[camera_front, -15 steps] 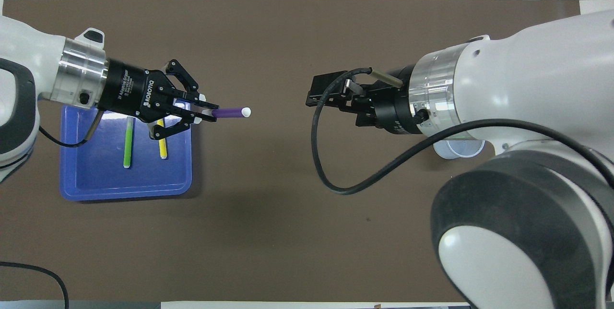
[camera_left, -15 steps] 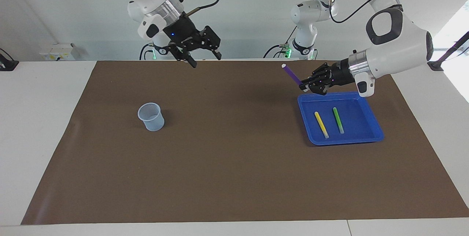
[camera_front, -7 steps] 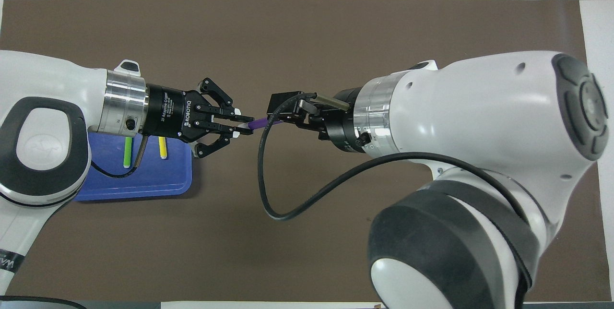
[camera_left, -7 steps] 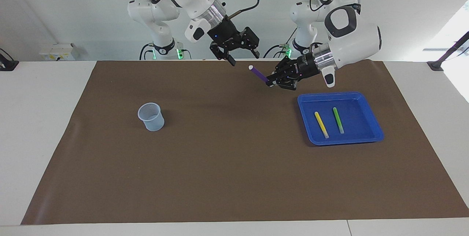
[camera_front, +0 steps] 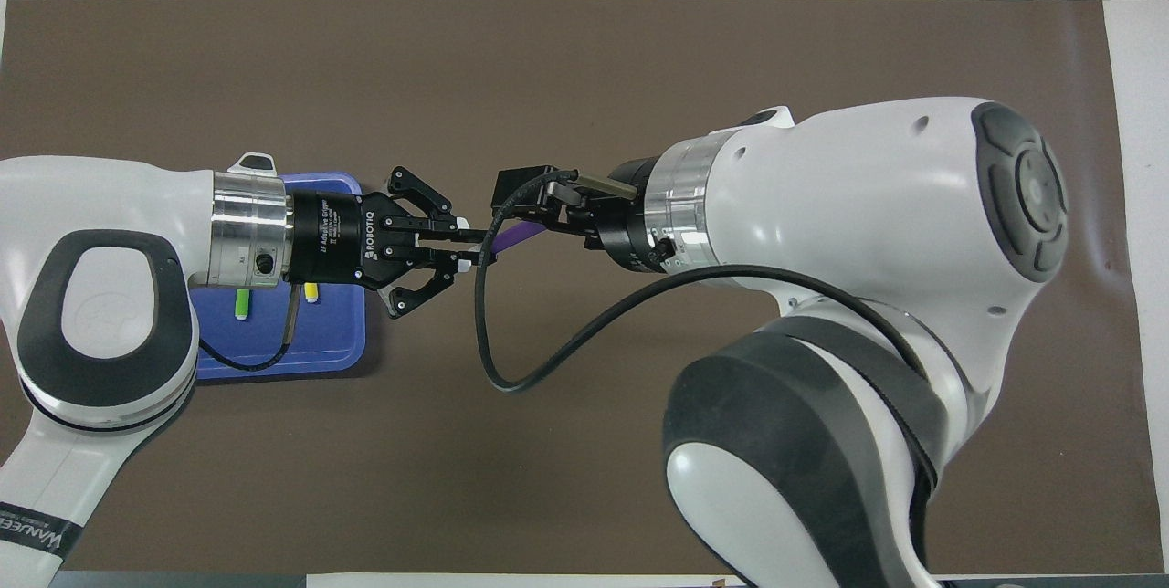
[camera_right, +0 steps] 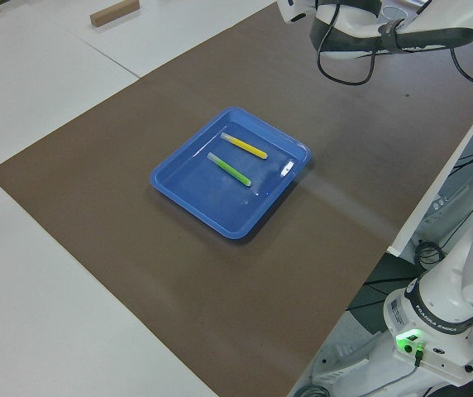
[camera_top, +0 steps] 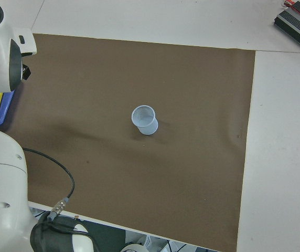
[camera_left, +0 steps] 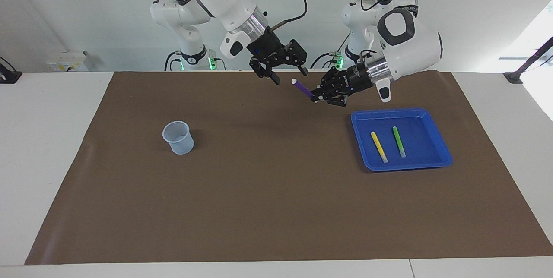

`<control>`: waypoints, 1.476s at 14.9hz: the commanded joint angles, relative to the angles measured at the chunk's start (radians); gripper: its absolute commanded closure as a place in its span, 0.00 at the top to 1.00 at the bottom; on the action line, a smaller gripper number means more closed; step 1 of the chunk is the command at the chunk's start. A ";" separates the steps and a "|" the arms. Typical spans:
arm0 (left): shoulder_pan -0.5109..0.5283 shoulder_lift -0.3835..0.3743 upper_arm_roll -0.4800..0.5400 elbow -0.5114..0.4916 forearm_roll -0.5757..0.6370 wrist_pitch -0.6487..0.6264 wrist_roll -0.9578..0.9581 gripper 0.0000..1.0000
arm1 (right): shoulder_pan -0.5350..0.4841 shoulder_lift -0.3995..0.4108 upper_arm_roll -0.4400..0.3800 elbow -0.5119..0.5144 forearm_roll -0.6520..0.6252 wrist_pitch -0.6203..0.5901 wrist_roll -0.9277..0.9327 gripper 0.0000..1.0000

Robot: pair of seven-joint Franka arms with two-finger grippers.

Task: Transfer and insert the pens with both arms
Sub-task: 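Close the right gripper on the purple pen and open the left gripper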

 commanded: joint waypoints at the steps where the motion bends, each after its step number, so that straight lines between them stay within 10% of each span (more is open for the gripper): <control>1: -0.023 -0.038 0.010 -0.043 -0.032 0.028 -0.010 0.00 | -0.006 0.004 0.006 0.000 -0.006 0.025 -0.035 0.95; 3: -0.023 -0.038 0.010 -0.043 -0.032 0.028 -0.009 0.00 | -0.004 0.004 0.006 -0.001 -0.007 0.025 -0.036 0.89; 7: -0.023 -0.038 0.010 -0.043 -0.032 0.030 -0.006 0.00 | -0.004 0.003 0.006 -0.001 -0.009 0.019 -0.035 0.00; 17: -0.023 -0.038 0.011 -0.039 -0.040 0.036 0.007 0.00 | -0.013 -0.005 0.003 0.002 -0.038 -0.039 -0.021 0.00; 18: -0.026 -0.038 0.011 -0.031 -0.038 0.048 0.008 0.99 | -0.019 -0.008 -0.003 0.000 -0.040 -0.058 -0.028 0.00; 22: -0.026 -0.040 0.011 -0.033 -0.038 0.053 0.004 1.00 | -0.029 -0.037 -0.036 -0.009 -0.111 -0.110 -0.041 0.00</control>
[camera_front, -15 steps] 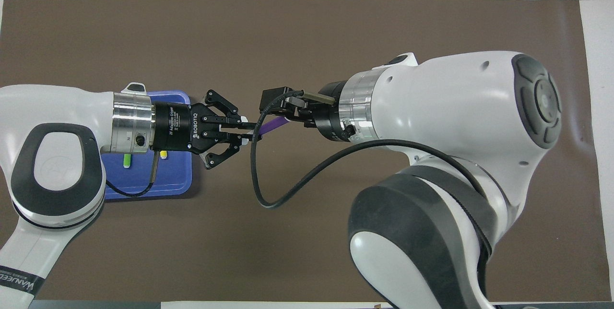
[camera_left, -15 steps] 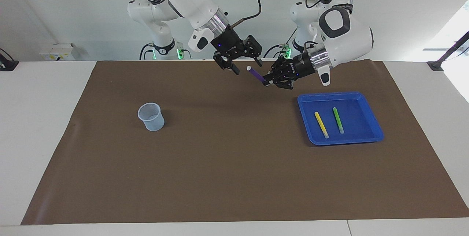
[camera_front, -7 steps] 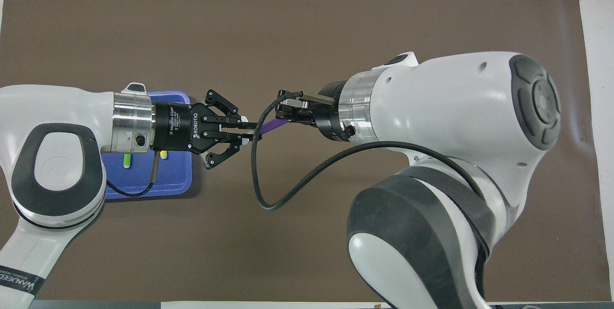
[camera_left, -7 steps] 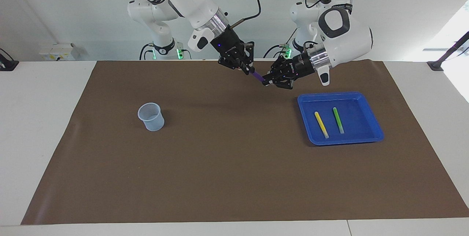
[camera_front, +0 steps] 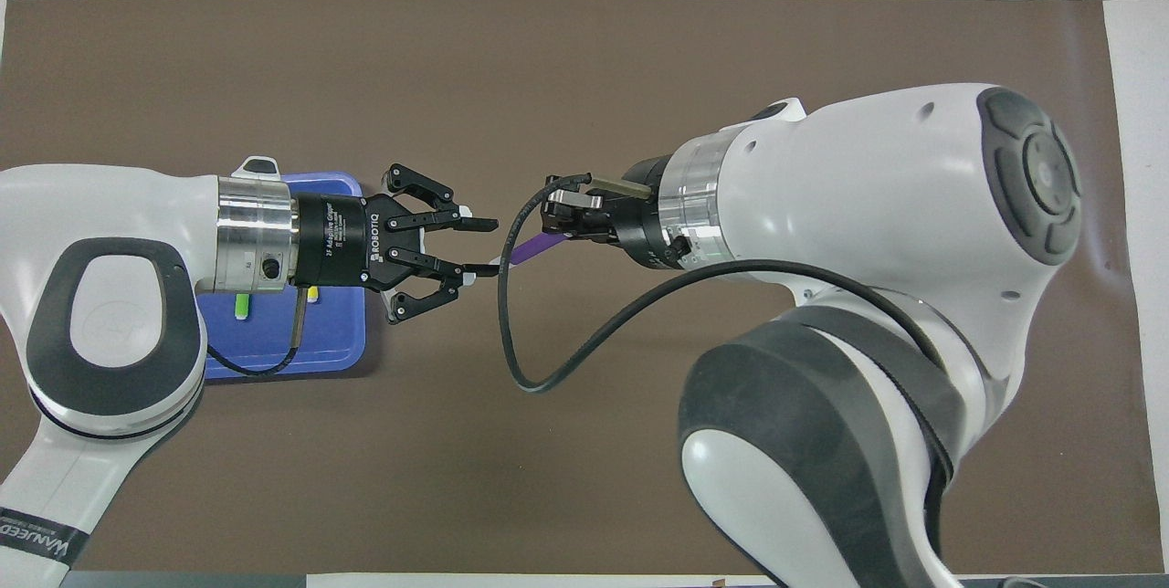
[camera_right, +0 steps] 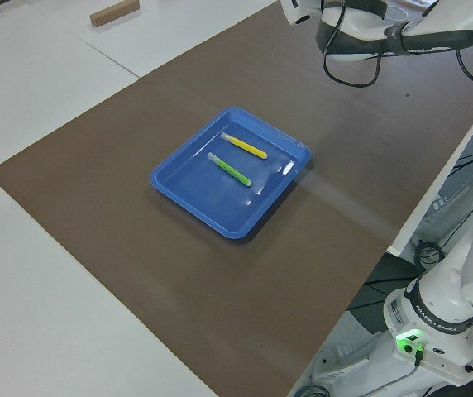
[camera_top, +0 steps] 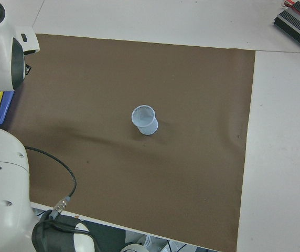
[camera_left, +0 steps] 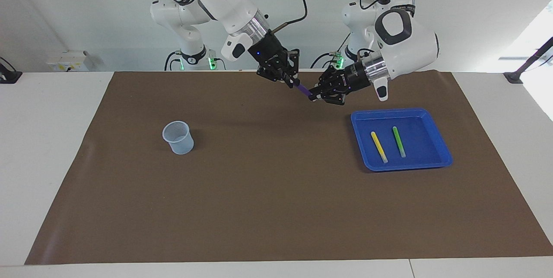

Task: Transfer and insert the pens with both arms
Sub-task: 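Close the right gripper on the purple pen and open the left gripper, then lower the purple pen into the clear cup with the right gripper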

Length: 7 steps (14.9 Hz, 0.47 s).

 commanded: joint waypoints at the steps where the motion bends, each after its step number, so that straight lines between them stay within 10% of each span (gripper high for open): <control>1: -0.014 -0.031 0.011 -0.024 -0.024 0.022 0.001 1.00 | -0.021 -0.035 -0.027 -0.013 -0.097 -0.066 -0.044 0.00; 7: -0.012 -0.035 0.012 -0.024 -0.015 0.023 0.008 1.00 | -0.022 -0.130 -0.186 -0.159 -0.286 -0.136 -0.358 0.00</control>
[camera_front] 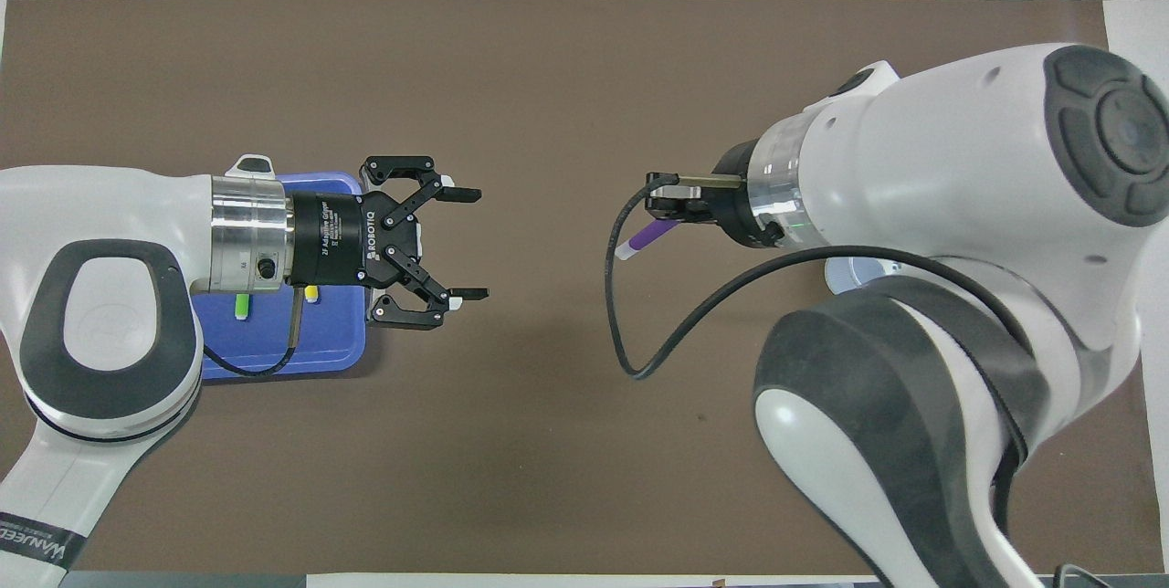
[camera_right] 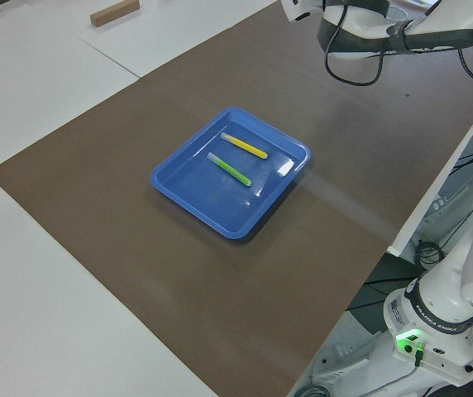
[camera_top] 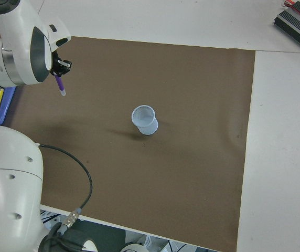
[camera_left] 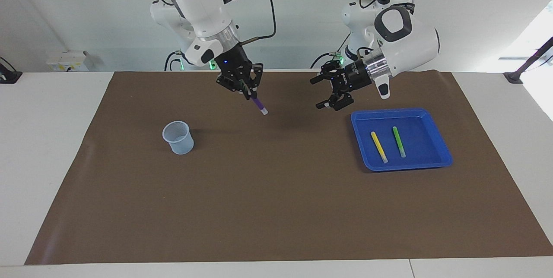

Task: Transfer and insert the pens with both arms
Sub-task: 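Lower the purple pen into the clear cup with the right gripper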

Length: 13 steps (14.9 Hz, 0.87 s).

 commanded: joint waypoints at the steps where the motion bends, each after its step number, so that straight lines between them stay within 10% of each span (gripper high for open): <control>1: -0.012 -0.029 0.013 -0.025 -0.002 0.012 0.008 1.00 | -0.010 -0.098 -0.079 -0.147 -0.054 0.015 -0.182 0.00; 13: 0.169 -0.020 0.031 0.005 0.491 -0.143 0.608 1.00 | -0.025 -0.222 -0.330 -0.504 -0.133 0.277 -0.618 0.00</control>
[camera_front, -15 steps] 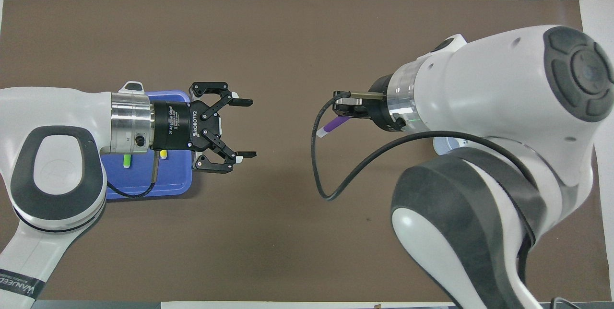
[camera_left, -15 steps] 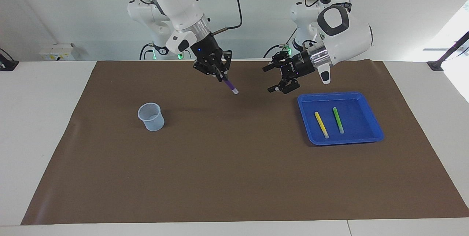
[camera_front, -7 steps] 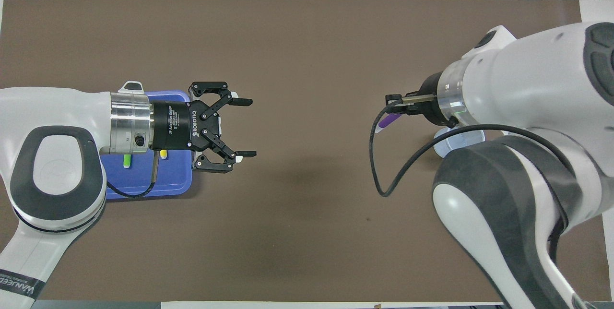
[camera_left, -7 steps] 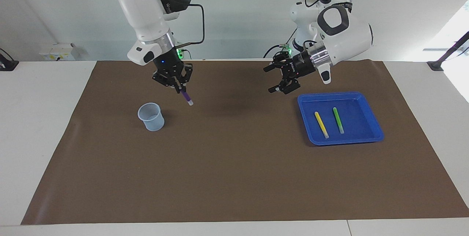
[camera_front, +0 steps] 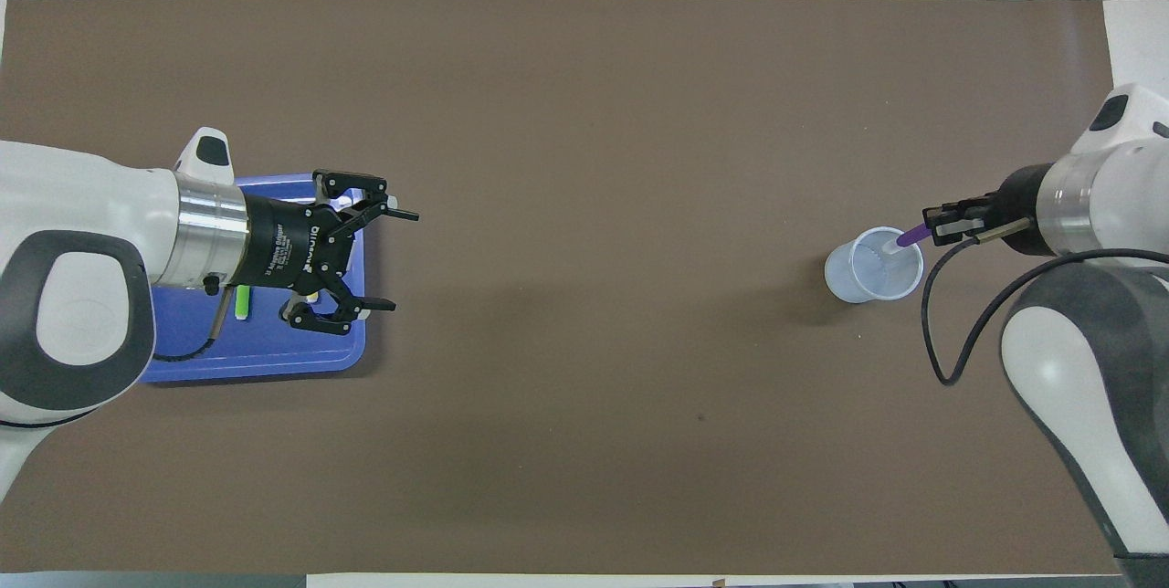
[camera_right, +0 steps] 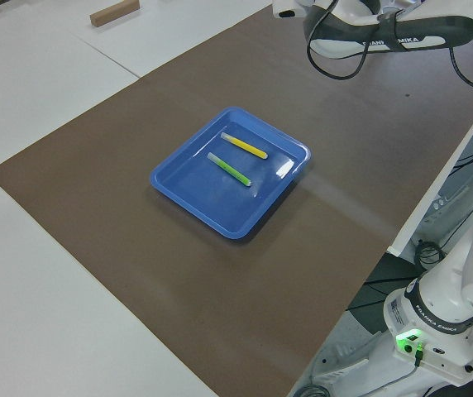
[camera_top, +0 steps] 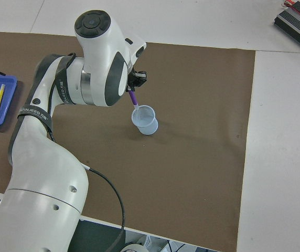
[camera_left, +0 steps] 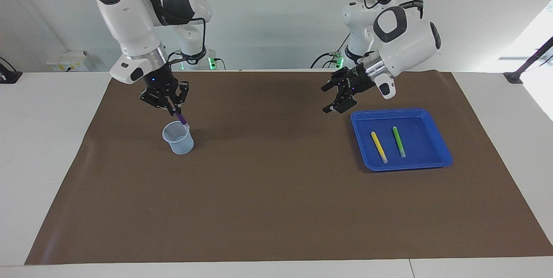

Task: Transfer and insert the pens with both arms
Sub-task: 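Lower the purple pen into the clear cup with the right gripper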

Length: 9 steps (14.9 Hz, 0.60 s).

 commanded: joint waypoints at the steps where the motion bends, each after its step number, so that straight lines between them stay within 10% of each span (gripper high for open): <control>1: 0.072 -0.016 0.000 0.014 0.140 -0.078 0.209 1.00 | -0.013 -0.058 0.006 -0.124 -0.020 0.099 -0.023 0.00; 9: 0.172 0.068 0.001 0.014 0.555 -0.025 0.834 1.00 | -0.017 -0.007 0.003 -0.224 -0.023 0.272 -0.045 0.00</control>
